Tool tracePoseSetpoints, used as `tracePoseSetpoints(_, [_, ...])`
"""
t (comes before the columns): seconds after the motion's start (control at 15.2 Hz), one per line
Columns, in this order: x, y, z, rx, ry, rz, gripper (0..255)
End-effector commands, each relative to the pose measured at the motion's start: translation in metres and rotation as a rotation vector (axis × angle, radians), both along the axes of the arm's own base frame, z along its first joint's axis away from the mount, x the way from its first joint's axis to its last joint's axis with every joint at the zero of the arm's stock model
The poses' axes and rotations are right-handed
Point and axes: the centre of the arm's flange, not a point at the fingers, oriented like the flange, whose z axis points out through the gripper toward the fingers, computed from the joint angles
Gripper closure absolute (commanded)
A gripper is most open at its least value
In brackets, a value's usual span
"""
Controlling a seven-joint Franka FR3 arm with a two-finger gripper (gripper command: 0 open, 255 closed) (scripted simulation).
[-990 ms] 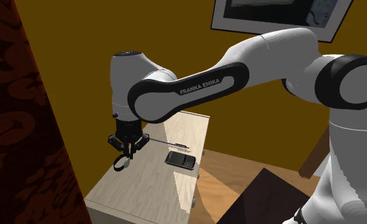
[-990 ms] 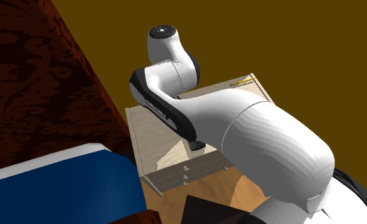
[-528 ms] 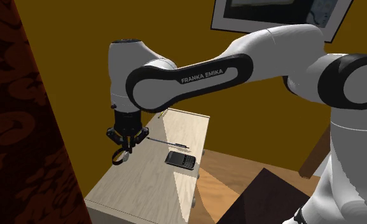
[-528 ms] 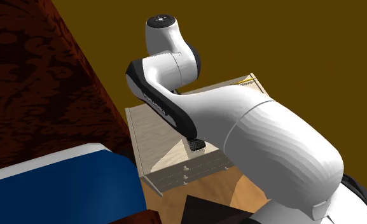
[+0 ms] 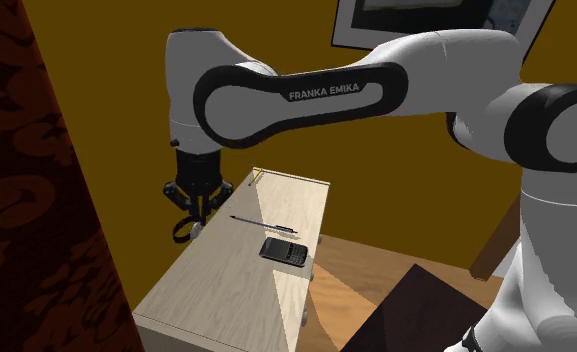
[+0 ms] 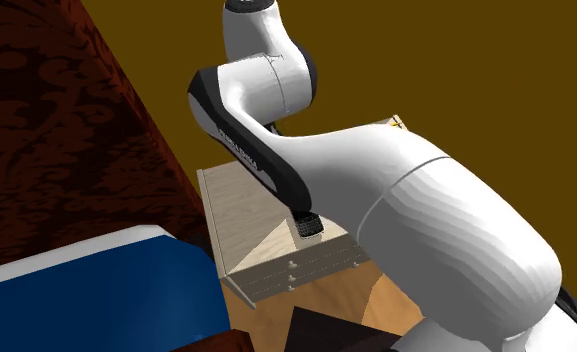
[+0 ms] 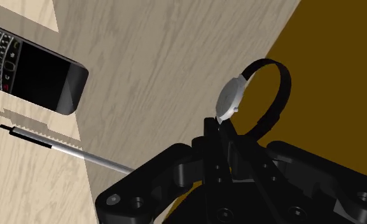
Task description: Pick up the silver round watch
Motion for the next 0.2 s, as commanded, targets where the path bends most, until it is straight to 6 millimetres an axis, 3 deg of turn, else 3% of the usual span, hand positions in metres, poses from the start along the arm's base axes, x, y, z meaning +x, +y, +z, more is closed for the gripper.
tracePoseSetpoints(0.0, [-0.0004,-0.0013,0.0103,0.000,0.000,0.000,255])
tracePoseSetpoints(0.13, [-0.0004,-0.0013,0.0111,0.000,0.000,0.000,255])
